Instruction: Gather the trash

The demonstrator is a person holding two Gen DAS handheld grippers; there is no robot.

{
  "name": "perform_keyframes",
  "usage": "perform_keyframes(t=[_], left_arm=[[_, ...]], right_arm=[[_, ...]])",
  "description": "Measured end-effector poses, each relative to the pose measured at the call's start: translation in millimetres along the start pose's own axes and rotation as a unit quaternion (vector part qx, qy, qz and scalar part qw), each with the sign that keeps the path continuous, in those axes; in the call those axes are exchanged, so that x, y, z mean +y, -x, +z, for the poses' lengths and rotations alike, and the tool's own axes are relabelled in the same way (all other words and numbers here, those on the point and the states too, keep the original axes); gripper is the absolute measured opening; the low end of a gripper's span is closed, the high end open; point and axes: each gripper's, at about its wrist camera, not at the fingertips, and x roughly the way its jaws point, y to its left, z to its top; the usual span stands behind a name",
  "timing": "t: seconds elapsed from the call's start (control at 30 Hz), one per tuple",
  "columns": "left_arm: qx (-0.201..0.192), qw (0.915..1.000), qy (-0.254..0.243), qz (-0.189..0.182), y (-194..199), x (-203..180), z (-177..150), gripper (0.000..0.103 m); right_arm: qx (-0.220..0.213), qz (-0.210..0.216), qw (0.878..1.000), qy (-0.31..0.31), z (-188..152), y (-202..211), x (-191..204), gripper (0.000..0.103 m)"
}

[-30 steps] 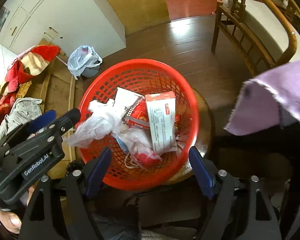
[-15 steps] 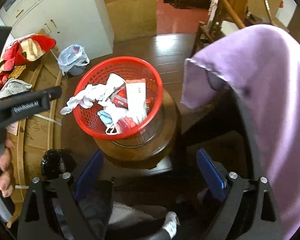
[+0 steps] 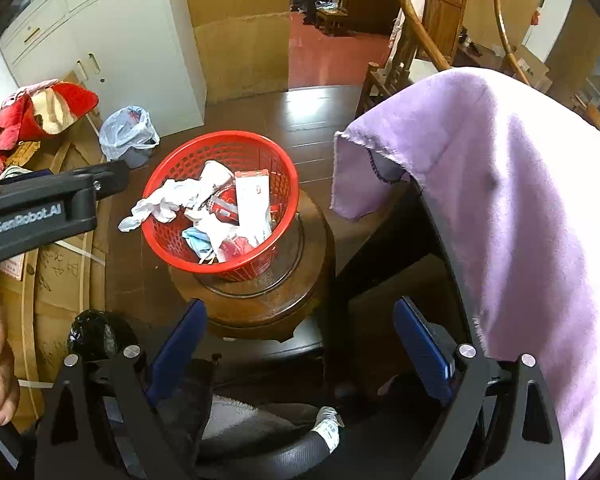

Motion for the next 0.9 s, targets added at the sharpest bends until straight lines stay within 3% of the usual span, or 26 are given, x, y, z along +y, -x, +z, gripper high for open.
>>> perform_keyframes(t=[0.9], left_arm=[[-0.004,0.9999,0.001,-0.013,8.4,-5.3,-4.8,0.095]], right_arm=[[-0.002,-0.001,1.0,-0.01,-0.3,0.8,-2.7,0.093]])
